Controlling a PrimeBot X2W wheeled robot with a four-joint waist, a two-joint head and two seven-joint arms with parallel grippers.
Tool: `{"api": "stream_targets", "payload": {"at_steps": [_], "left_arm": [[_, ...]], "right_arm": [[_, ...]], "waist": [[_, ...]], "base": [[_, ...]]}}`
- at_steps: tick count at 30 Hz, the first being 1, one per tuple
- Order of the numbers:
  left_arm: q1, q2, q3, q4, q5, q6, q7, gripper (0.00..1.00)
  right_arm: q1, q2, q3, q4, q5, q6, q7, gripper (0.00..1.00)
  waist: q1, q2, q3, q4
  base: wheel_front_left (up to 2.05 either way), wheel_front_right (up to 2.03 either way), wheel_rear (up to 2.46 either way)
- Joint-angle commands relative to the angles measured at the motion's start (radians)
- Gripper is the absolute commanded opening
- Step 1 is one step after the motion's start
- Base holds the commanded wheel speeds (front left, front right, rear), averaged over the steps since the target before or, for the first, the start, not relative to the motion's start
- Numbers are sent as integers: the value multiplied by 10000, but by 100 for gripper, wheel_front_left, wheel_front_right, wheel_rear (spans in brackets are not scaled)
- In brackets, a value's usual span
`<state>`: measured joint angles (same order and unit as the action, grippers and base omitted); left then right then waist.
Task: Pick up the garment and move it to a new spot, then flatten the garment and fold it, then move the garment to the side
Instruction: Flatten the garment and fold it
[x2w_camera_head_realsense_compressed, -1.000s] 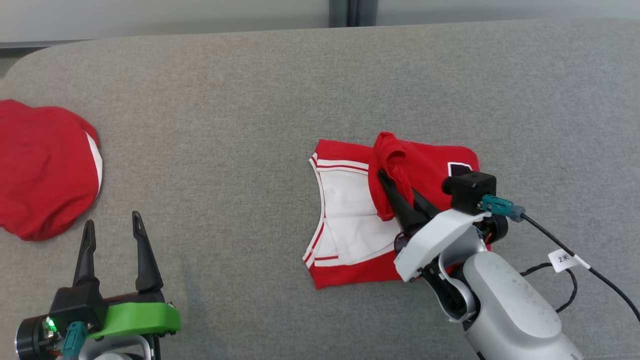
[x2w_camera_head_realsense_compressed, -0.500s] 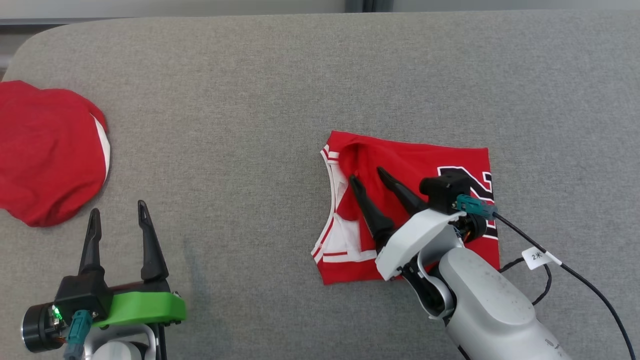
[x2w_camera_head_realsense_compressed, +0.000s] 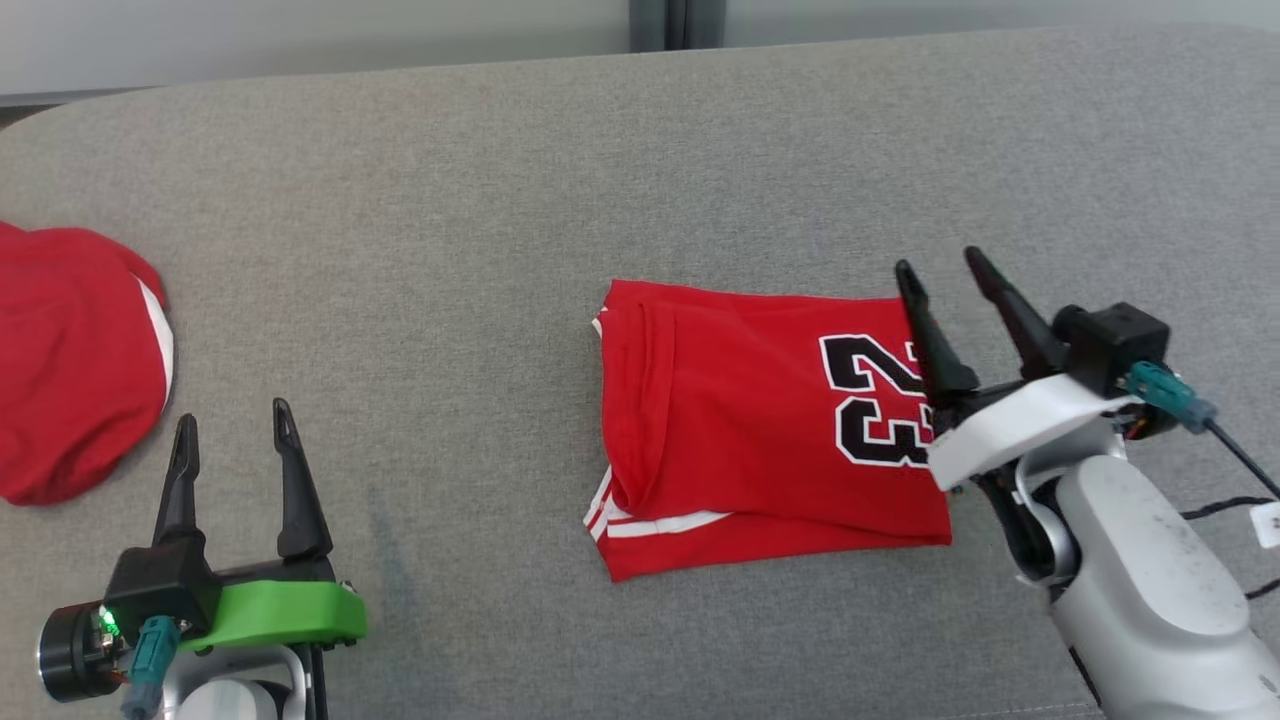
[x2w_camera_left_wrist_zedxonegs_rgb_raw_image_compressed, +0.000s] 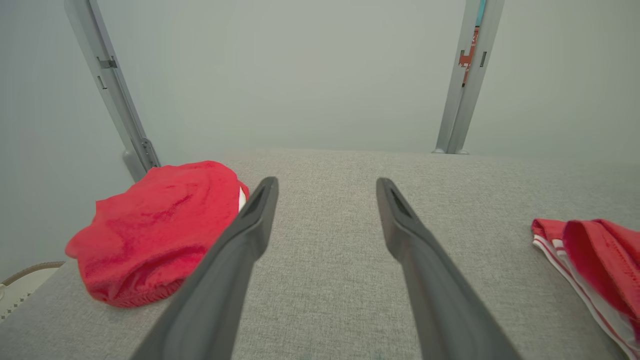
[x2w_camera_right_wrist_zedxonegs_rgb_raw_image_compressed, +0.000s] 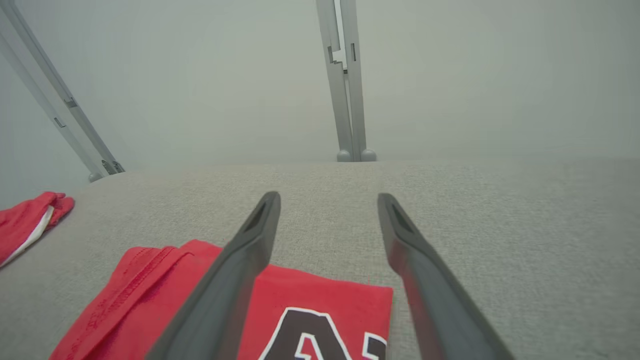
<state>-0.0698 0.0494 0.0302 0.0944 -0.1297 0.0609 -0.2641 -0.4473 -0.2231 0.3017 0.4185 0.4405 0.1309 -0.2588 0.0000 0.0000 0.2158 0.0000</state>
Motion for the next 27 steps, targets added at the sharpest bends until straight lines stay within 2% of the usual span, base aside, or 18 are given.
{"api": "stream_targets", "payload": {"at_steps": [1, 7, 13, 21, 27], "left_arm": [[-63, 24, 83, 16, 56, -67, 0, 100], [79, 24, 290, 66, 168, -98, 1, 100], [314, 24, 261, 95, 365, -227, 1, 100], [672, 27, 32, 306, 498, -508, 1, 100], [844, 25, -57, 539, 486, -515, 1, 100]], "right_arm": [[298, -36, -267, -260, -87, -4, -62, 100], [1376, -53, -1390, -1555, -752, -4, -60, 100], [2607, 201, -1873, -2541, -1333, -4, -62, 100], [3977, 581, -2419, -3169, -1703, -6, -65, 100], [4558, 920, -2633, -3189, -1920, -6, -64, 100]], "waist": [[0, 0, -219, -225], [0, 0, -521, -457], [0, 0, -843, -492], [0, 0, -1249, -264], [0, 0, -1417, -97]], "base": [[0, 0, 0], [0, 0, 0], [0, 0, 0], [0, 0, 0], [0, 0, 0]]}}
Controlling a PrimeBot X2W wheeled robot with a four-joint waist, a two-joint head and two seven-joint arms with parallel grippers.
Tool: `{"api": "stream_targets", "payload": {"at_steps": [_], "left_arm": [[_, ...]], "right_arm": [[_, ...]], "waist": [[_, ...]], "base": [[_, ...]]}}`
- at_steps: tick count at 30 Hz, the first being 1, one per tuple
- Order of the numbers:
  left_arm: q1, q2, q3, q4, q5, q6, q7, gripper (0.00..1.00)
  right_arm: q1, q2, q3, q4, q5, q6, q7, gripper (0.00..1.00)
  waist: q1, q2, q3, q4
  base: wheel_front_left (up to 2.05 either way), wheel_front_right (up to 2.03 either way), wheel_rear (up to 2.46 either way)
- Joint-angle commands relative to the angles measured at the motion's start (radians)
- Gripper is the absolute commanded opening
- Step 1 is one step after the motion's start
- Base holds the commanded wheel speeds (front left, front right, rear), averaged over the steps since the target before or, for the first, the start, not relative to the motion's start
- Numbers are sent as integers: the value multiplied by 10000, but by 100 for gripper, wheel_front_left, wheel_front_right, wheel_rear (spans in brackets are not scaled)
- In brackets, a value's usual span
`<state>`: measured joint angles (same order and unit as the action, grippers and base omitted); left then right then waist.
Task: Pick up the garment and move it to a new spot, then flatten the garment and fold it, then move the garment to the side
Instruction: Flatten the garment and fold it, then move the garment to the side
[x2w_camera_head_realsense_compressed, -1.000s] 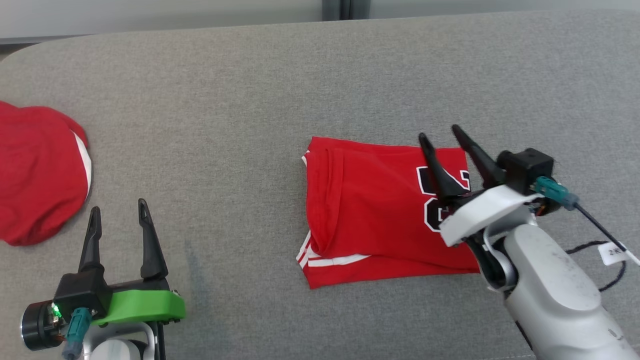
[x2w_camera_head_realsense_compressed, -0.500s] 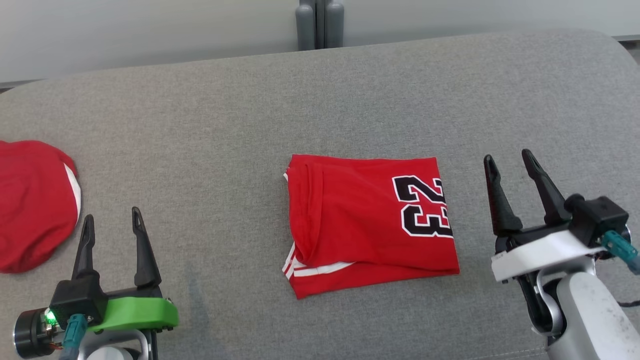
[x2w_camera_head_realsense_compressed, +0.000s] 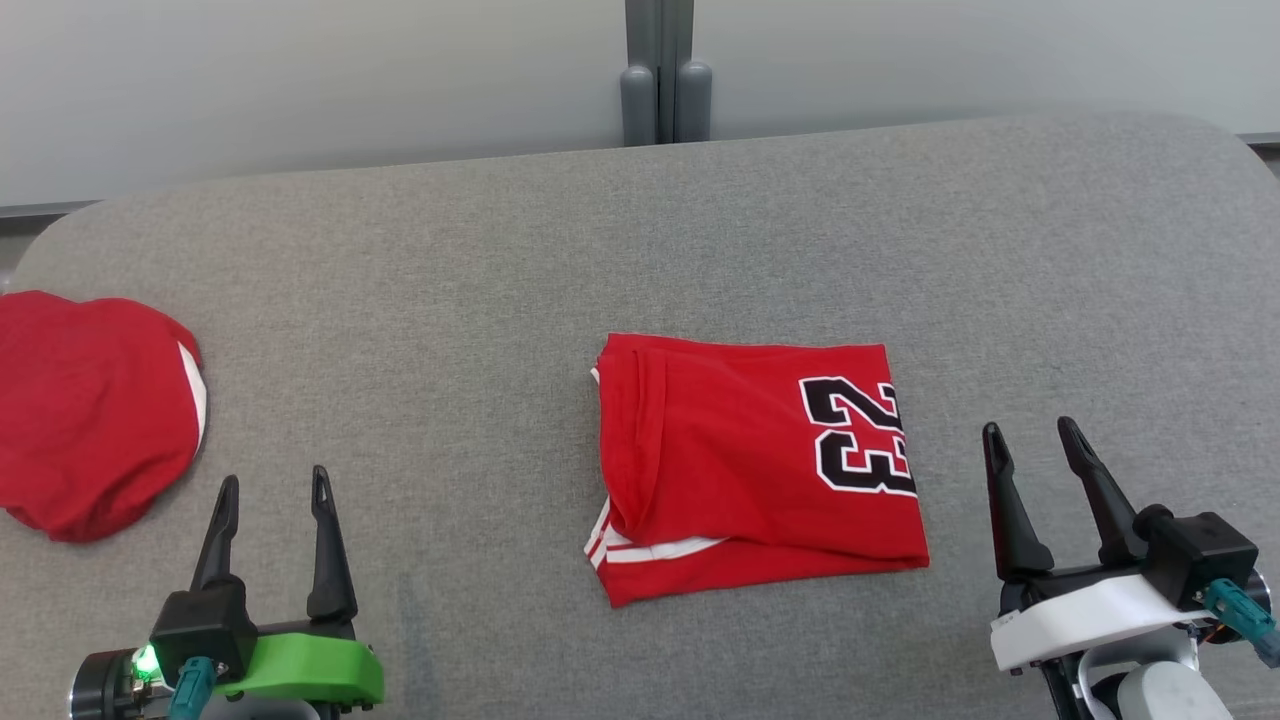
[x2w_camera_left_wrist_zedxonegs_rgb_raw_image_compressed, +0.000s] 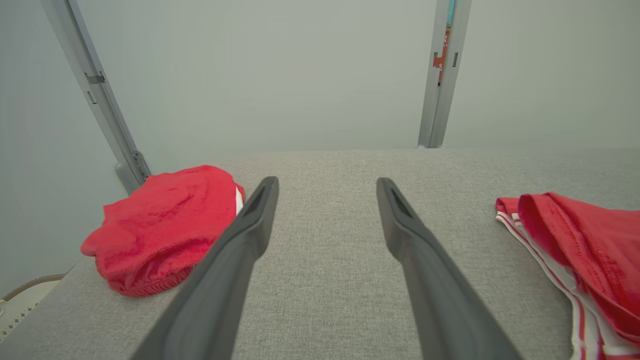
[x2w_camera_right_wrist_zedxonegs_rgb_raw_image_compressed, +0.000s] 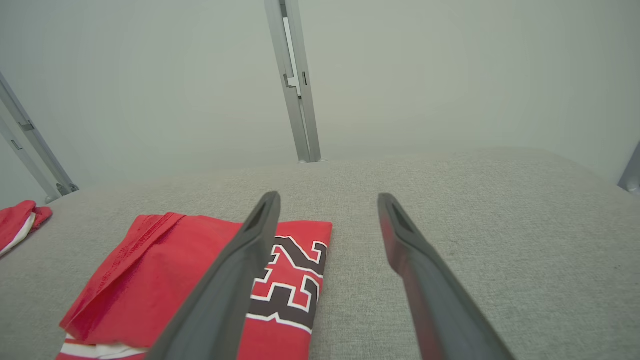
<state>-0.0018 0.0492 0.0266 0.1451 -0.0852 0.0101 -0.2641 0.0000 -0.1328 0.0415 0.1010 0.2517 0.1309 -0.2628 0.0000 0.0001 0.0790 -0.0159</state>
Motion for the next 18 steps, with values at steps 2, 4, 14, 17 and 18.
{"api": "stream_targets", "payload": {"at_steps": [2, 4, 14, 17, 18], "left_arm": [[143, 29, -36, 89, 41, -15, 1, 100], [138, 27, -49, 154, 54, -20, 1, 100], [146, 47, 17, 271, 53, 14, 1, 100], [169, 46, 16, 252, 60, 46, 1, 100], [168, 45, 22, 247, 43, 59, 1, 100]], "right_arm": [[180, 89, 18, 40, -129, -6, -23, 100], [196, 158, 29, 70, -179, -4, -24, 100], [138, 305, 83, 175, -305, -6, 105, 100], [160, 329, 84, 195, -346, -4, 135, 100], [165, 329, 101, 220, -359, -4, 169, 100]], "waist": [[0, -1, -72, 107], [0, -1, -99, 145], [0, -1, -160, 245], [0, -1, -165, 271], [0, -1, -166, 277]], "base": [[0, 0, 0], [0, 0, 0], [0, 0, 0], [0, 0, 0], [0, 0, 0]]}}
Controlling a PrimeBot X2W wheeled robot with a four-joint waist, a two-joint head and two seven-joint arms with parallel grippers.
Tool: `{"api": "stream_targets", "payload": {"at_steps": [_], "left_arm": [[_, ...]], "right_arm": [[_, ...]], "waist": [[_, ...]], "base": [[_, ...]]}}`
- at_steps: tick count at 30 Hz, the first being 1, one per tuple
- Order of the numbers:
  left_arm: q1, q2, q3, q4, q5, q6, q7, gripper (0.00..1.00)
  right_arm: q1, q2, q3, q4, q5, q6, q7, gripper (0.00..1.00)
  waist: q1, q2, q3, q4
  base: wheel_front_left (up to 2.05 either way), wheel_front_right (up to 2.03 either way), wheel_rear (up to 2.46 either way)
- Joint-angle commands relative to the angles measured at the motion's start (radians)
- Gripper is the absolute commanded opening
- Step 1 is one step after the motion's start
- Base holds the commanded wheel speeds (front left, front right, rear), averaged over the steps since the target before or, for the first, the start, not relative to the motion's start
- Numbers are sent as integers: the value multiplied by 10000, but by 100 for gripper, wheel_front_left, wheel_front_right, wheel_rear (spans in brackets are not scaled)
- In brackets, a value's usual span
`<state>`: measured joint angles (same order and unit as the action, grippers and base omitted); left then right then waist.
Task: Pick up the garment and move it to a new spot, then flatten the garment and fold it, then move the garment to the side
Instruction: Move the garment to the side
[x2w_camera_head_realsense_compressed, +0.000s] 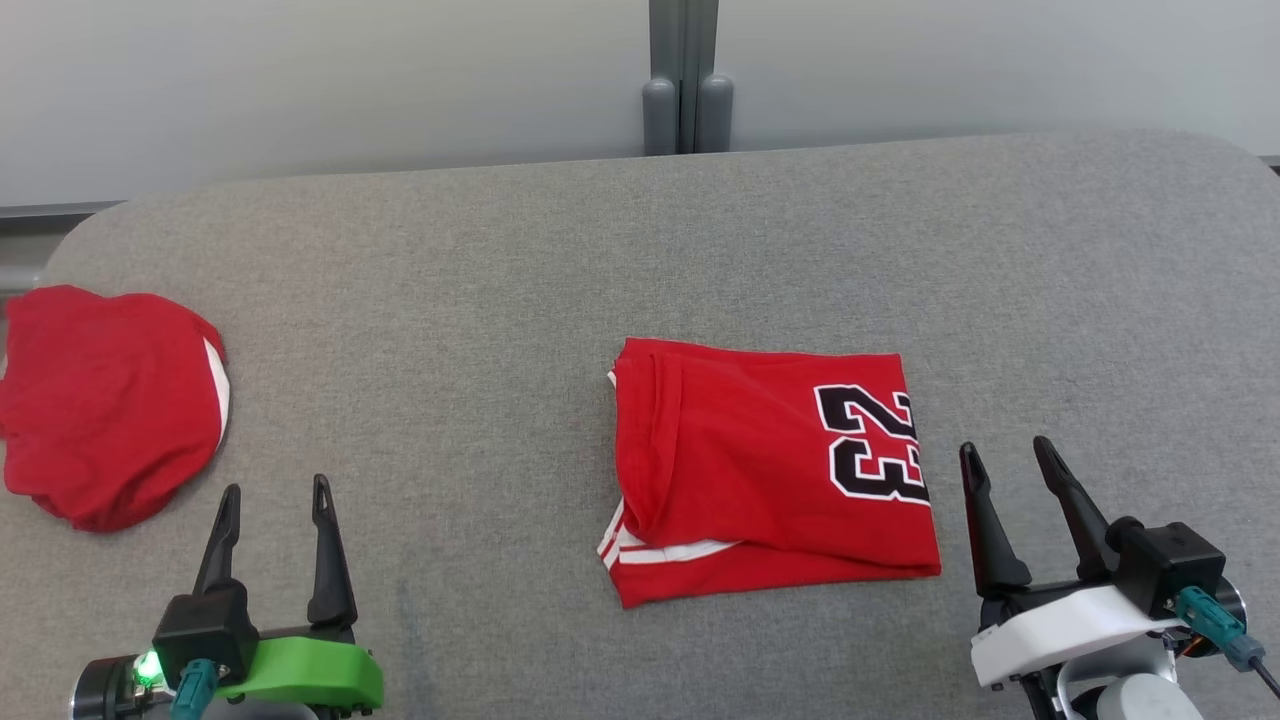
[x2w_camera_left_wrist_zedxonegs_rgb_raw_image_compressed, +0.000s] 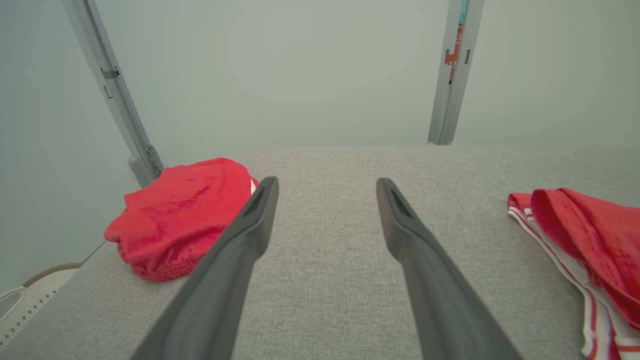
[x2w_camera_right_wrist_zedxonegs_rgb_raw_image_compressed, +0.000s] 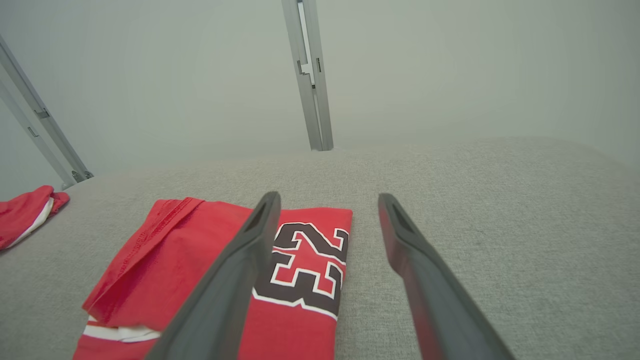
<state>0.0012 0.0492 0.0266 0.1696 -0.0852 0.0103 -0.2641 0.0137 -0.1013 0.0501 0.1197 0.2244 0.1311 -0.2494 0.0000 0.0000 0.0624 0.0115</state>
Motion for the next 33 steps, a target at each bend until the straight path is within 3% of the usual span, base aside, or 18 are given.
{"api": "stream_targets", "payload": {"at_steps": [1, 8, 16, 24, 33], "left_arm": [[130, 45, 40, 9, 9, 55, 1, 100], [-66, 45, 92, -62, -94, 59, 1, 100], [-496, 36, -117, -100, -137, -20, 1, 100], [-709, 30, -219, -188, -145, 90, 1, 100], [-872, 27, -265, -218, -88, 186, 1, 100]], "right_arm": [[13, 18, 22, 52, -95, -8, 50, 100], [-1337, 20, 454, 631, -128, -6, 331, 100], [-3148, -215, 698, 2384, -229, -6, 1004, 100], [-3687, -281, 723, 4514, 91, -8, 974, 100], [-3978, -125, 1307, 6081, 769, -6, 489, 100]], "waist": [[0, 0, 7, 8], [0, 0, 211, -81], [0, 0, 633, 148], [0, 0, 1133, 327], [0, 0, 1505, 253]], "base": [[0, 0, 0], [0, 0, 0], [0, 0, 0], [0, 0, 0], [0, 0, 0]]}}
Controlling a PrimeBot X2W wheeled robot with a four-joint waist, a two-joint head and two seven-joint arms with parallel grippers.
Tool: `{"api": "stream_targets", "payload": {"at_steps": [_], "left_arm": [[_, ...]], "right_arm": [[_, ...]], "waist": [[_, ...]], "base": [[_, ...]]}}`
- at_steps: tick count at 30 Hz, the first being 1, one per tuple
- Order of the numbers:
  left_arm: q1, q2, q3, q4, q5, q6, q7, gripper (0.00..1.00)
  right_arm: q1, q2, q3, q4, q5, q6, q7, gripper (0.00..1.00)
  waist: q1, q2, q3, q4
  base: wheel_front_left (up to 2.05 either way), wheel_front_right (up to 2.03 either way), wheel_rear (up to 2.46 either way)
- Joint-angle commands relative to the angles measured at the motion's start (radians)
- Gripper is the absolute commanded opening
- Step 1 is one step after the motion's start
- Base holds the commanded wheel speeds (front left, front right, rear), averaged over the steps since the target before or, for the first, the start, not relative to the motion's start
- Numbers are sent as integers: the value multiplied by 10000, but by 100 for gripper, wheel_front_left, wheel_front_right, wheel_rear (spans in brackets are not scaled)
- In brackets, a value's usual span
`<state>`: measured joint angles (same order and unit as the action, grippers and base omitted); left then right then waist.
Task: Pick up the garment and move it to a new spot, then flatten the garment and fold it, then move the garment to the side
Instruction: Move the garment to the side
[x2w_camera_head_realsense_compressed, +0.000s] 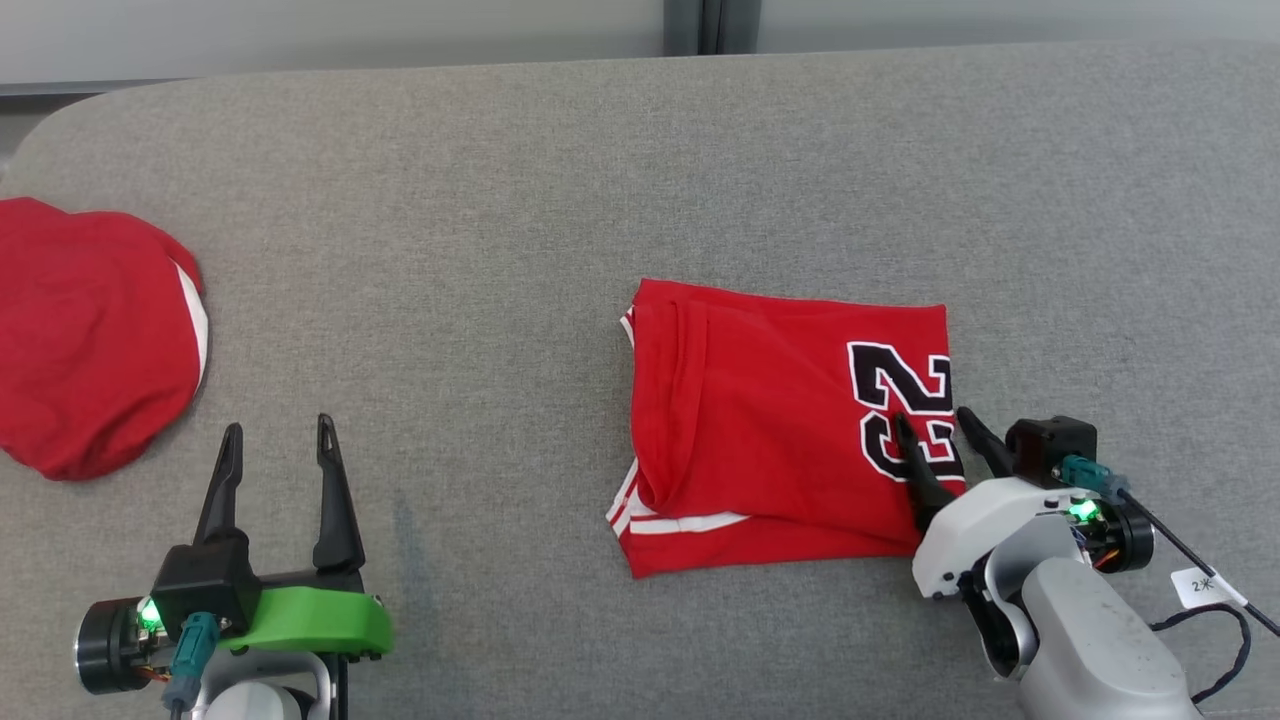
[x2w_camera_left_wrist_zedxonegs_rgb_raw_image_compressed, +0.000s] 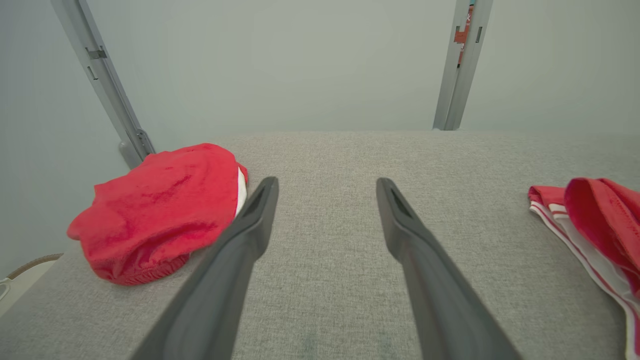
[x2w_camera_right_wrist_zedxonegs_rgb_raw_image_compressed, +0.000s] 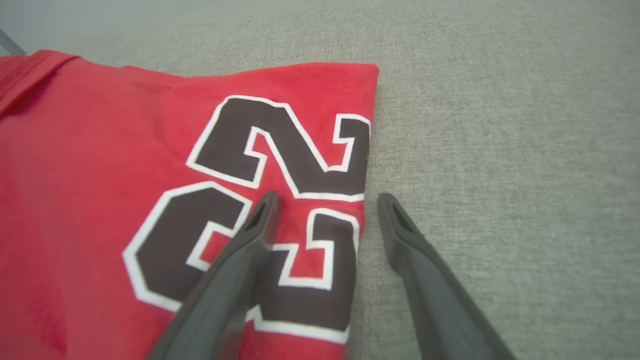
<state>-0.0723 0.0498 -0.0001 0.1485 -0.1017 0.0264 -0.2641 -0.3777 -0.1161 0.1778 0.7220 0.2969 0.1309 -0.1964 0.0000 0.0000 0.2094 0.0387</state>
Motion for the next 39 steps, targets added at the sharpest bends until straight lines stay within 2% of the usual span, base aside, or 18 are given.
{"api": "stream_targets", "payload": {"at_steps": [1, 9, 10, 11, 12, 15, 21, 28, 34, 39], "left_arm": [[-177, 21, -13, -1, 77, 36, 1, 100], [-348, 21, -144, 30, -11, 79, 1, 100], [-367, 21, -146, 32, -40, 68, 1, 100], [-389, 20, -153, 23, -59, 76, 1, 100], [-394, 20, -164, 14, -77, 89, 1, 100], [-389, 20, -194, -35, -126, 128, 1, 100], [-610, 20, -274, -541, -213, 218, 1, 100], [-1355, 21, -571, -1507, -51, 307, 1, 100], [-2068, 40, -725, -2157, 380, 428, 3, 100], [-2535, 311, -756, -2560, 836, 454, 3, 100]], "right_arm": [[-86, 44, 126, 217, 171, -4, -51, 100], [-258, 238, 1479, 717, 1113, 26, -238, 100], [-308, 245, 1582, 731, 1215, 26, -287, 70], [-392, 221, 1662, 722, 1310, 26, -360, 29], [-454, 183, 1714, 722, 1375, 26, -414, 0], [-638, -37, 1807, 777, 1577, 6, -532, 0], [-1699, -963, 1874, 433, 1320, -12, -696, 0], [-3645, -2443, 2436, 118, 1286, -11, -675, 0], [-5399, -3821, 2935, 47, 1816, -11, -641, 0], [-6349, -4701, 3164, 105, 2330, -11, -673, 0]], "waist": [[0, 0, 60, -24], [0, 0, 215, -23], [0, 0, 223, -20], [0, 0, 230, -16], [0, 0, 234, -14], [0, 0, 272, -21], [0, 0, 674, -126], [0, 0, 1964, -403], [0, 0, 3368, -1043], [0, 0, 4316, -1761]], "base": [[0, 0, 0], [0, 0, 0], [0, 0, 0], [0, 0, 0], [0, 0, 0], [0, 0, 0], [0, 0, 0], [0, 0, 0], [0, 0, 0], [0, 0, 0]]}}
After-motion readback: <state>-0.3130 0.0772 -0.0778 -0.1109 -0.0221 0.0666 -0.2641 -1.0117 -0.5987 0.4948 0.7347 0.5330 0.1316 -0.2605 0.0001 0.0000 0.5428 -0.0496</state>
